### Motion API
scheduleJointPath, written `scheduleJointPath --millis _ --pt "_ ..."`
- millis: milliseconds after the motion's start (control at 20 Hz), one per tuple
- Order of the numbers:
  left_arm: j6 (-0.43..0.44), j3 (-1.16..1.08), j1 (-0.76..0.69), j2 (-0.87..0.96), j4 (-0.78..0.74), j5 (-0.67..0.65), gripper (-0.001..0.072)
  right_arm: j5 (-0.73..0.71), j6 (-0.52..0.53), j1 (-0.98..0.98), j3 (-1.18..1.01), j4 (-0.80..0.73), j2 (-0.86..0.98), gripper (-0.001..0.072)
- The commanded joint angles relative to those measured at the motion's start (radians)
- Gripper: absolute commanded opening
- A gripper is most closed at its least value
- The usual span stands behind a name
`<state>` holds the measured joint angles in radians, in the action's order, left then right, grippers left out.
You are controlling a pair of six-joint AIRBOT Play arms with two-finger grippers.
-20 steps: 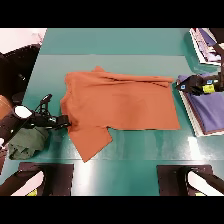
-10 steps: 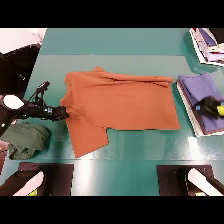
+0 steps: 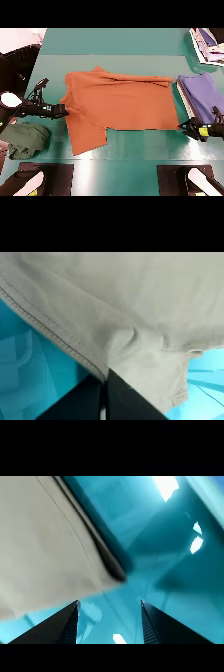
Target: Fold the shirts.
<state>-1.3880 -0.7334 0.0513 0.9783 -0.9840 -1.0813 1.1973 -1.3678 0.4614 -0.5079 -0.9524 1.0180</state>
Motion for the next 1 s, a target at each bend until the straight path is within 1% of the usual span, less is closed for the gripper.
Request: scheduleJointPath --millis 0,150,200,300,350,500,600,700,850,950 --pt "0.000 -0.001 -0.001 -0.001 0.000 0.008 0.0024 -0.136 -0.023 -0.108 0.027 0.047 0.011 0.0424" --pt "0.001 -0.001 -0.001 -0.001 -0.003 0.007 0.0024 -0.151 -0.023 -0.198 -0.012 0.045 0.064 0.0324" --pt "0.001 -0.001 -0.001 -0.001 -0.003 0.006 0.0024 -0.149 -0.022 -0.224 -0.036 0.043 0.085 0.0248" --pt "0.000 -0.002 -0.001 -0.001 -0.002 0.006 0.0024 -0.150 -0.014 -0.276 -0.085 0.042 0.111 0.0059" --pt "0.000 -0.006 -0.001 -0.001 -0.004 -0.001 0.0023 -0.150 -0.006 -0.298 -0.113 0.041 0.110 0.0016" --pt "0.000 -0.115 -0.001 -0.028 -0.004 -0.051 0.0023 -0.134 -0.003 -0.337 -0.248 0.040 0.033 0.0016" --pt "-0.004 -0.255 -0.001 -0.093 -0.011 -0.056 0.0023 -0.126 -0.003 -0.337 -0.390 0.035 -0.060 0.0015" --pt "-0.004 -0.444 -0.001 -0.159 -0.015 -0.060 0.0023 -0.127 -0.002 -0.337 -0.576 0.034 -0.143 0.0015" --pt "-0.003 -0.779 -0.001 -0.206 -0.015 -0.063 0.0023 -0.135 -0.002 -0.337 -0.855 0.029 -0.223 0.0015" --pt "-0.021 -1.017 -0.001 -0.209 -0.015 -0.062 0.0023 -0.121 -0.003 -0.337 -1.031 -0.024 -0.254 0.0015"
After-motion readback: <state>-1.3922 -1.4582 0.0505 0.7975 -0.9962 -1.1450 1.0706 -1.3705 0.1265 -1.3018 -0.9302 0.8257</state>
